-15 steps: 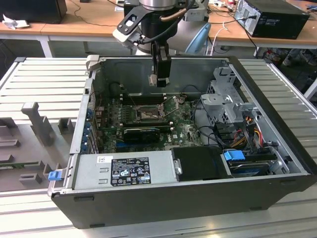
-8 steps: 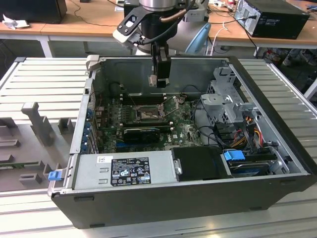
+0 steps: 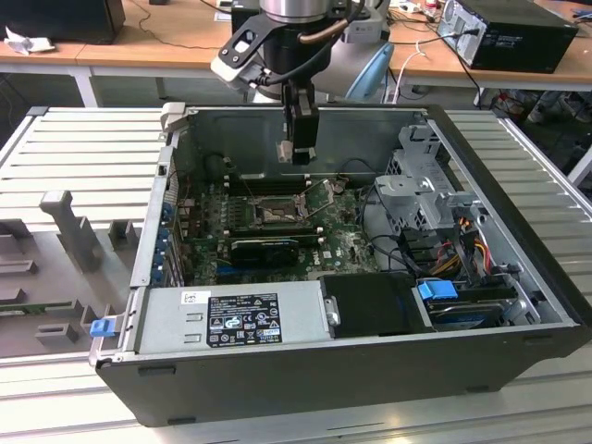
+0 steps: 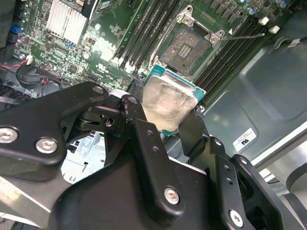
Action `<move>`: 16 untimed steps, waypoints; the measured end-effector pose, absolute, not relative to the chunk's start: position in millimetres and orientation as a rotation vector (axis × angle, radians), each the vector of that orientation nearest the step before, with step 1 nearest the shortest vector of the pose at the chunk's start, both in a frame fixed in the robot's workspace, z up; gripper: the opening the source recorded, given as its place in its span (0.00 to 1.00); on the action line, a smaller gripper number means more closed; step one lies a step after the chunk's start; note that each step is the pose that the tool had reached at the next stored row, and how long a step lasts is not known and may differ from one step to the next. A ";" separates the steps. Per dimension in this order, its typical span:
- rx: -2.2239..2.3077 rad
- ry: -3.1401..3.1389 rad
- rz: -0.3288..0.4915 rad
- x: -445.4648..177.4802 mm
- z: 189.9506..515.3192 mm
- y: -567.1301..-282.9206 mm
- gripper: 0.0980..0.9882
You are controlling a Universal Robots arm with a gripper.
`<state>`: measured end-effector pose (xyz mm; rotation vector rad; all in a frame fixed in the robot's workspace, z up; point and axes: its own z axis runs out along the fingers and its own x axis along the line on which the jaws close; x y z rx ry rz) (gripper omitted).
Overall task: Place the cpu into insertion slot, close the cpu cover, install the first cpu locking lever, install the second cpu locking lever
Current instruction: 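Place the cpu into insertion slot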
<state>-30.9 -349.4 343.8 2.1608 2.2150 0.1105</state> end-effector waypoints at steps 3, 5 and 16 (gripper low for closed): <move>2.162 2.215 0.110 -30.9 343.1 -349.4 0.50; 2.162 2.214 0.110 -30.9 342.5 -349.4 0.50; 2.169 2.212 0.105 -30.8 336.8 -349.4 0.50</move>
